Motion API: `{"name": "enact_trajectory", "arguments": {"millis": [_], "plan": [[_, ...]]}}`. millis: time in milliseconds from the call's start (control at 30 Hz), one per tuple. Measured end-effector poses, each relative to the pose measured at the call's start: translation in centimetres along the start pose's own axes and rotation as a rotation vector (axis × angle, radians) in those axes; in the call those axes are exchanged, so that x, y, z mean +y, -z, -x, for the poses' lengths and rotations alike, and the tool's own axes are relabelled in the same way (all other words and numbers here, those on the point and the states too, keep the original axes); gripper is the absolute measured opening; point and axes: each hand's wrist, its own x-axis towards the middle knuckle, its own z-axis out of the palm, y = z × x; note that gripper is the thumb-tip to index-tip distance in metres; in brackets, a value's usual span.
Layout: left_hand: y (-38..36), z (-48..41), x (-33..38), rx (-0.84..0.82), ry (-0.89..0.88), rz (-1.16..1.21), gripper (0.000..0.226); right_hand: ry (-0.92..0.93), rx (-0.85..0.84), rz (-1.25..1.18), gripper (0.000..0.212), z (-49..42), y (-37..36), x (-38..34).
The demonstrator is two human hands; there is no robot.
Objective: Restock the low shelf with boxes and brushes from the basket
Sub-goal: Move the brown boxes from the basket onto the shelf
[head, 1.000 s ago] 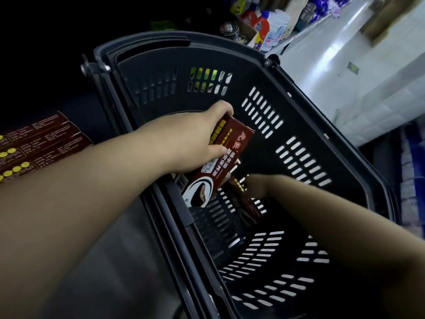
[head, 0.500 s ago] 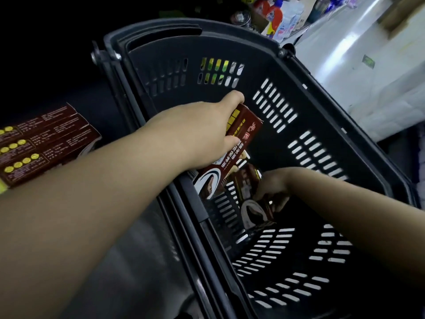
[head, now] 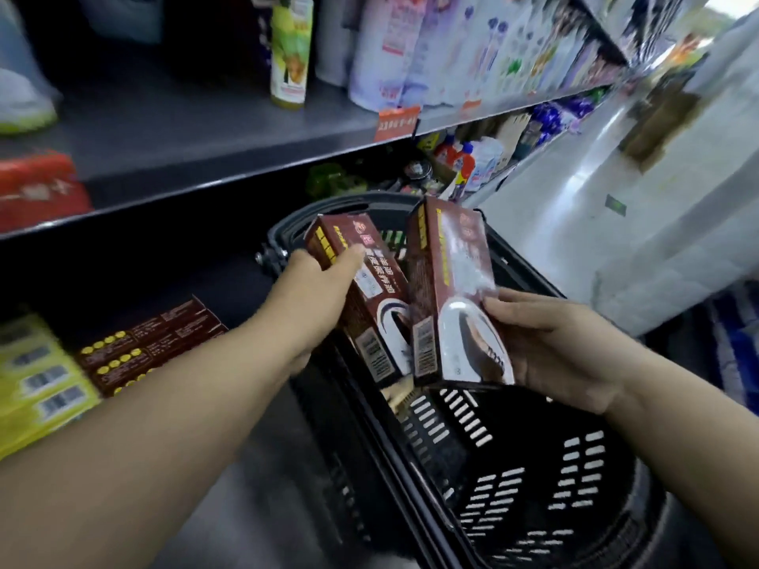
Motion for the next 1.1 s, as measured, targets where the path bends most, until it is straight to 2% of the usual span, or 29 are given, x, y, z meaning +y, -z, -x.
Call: {"name": "enact_trajectory", "arguments": {"millis": [67,133,300,467,600,733,800,933,1033,1100], "plan": [[2.2,1.2,0.4,-0.037,0.036,0.046,0.033,-0.004,-0.049,0.03,0.026,-0.5,-2.6,0.6],[4.8,2.3,0.4,-0.054,0.062,0.05,0.037,-0.037,-0.103,0.082,0.035,-1.5,-5.2,1.6],[11.9,5.0,-1.0,0.032,0.17,0.125,0.041,-0.139,-0.165,0.235,0.043,-4.2,-11.8,4.7],[17.3,6.7,-3.7,0.213,0.272,0.232,0.041,-0.217,-0.121,0.292,0.033,-7.3,-17.6,8.2],[19.7,7.2,-6.1,0.255,0.341,0.24,0.036,-0.256,-0.067,0.344,0.031,-10.3,-19.7,10.4],[21.1,6.9,-7.8,0.324,0.411,0.215,0.034,-0.193,0.005,0.461,0.03,-14.2,-19.9,11.2],[21.6,6.6,-8.3,0.377,0.436,0.186,0.033,-0.044,0.076,0.704,0.032,-17.0,-19.6,11.0],[22.9,6.0,-9.1,0.486,0.457,0.177,0.036,0.372,0.124,1.514,0.049,-23.4,-19.1,9.8],[23.6,5.4,-9.6,0.561,0.455,0.21,0.036,0.573,0.067,1.832,0.054,-27.6,-19.7,9.4],[23.9,5.0,-10.2,0.604,0.451,0.228,0.038,0.567,0.012,1.939,0.053,-30.3,-20.4,10.0]]}}
